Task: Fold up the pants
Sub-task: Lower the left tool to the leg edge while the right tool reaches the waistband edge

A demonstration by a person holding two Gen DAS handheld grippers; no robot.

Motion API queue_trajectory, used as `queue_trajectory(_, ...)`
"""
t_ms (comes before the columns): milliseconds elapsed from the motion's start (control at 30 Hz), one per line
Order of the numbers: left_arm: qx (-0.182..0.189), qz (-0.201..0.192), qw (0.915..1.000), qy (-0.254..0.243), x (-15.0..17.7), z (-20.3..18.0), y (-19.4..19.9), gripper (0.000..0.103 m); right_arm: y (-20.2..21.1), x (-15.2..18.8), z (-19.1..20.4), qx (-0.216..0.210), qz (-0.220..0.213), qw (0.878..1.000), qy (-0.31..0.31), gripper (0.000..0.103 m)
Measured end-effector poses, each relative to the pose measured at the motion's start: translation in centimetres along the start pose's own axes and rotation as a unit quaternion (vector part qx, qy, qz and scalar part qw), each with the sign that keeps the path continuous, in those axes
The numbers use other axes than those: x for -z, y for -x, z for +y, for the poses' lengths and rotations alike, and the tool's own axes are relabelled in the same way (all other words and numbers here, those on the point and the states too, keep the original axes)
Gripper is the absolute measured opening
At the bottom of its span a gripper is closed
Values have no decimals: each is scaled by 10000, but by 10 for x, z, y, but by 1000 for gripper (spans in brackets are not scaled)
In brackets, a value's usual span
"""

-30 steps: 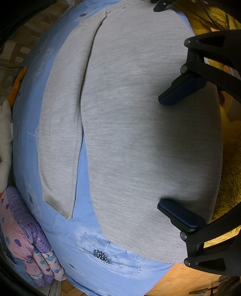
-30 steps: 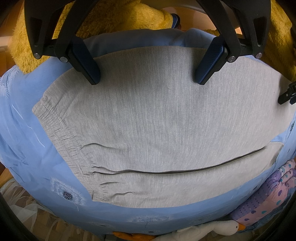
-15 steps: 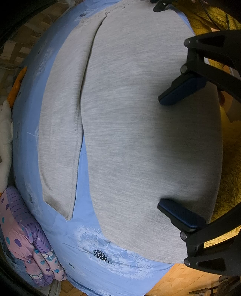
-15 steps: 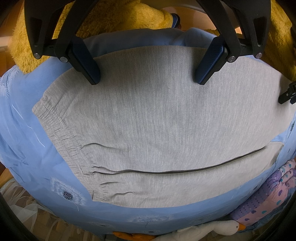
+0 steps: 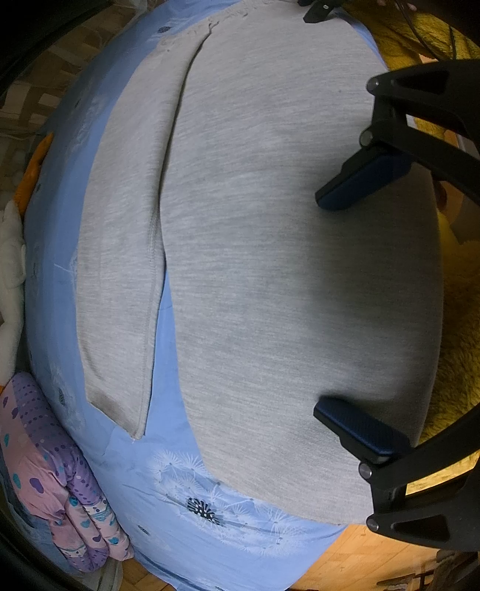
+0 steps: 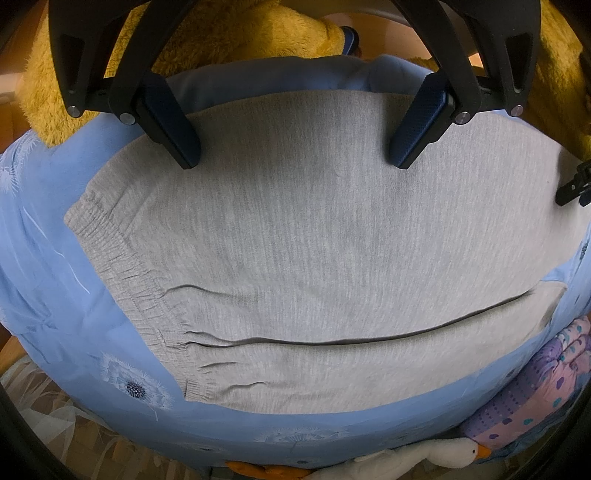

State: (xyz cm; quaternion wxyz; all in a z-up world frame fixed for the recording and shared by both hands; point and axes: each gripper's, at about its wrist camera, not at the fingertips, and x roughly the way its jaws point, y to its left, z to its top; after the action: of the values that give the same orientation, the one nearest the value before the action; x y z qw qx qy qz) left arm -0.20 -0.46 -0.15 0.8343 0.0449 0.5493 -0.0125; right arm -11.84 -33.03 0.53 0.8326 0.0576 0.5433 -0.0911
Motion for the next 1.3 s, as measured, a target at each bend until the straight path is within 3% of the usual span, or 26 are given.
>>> queue_trajectory(467, 53, 27, 10000, -12, 1, 3, 5, 103, 6, -7, -2, -109, 108, 9998, 136, 103)
queue_trajectory(800, 247, 356, 9989, -151, -11, 7, 8, 103, 21, -32, -14, -372, -19, 9986, 375, 103)
queue_trajectory(933, 451, 371, 9982, -157, -25, 7, 11, 103, 20, -52, -22, -443, -36, 9984, 341, 103)
queue_trajectory(1300, 417, 171, 9979, -455, -99, -8, 11, 103, 3, -105, -40, -461, 45, 9984, 309, 103)
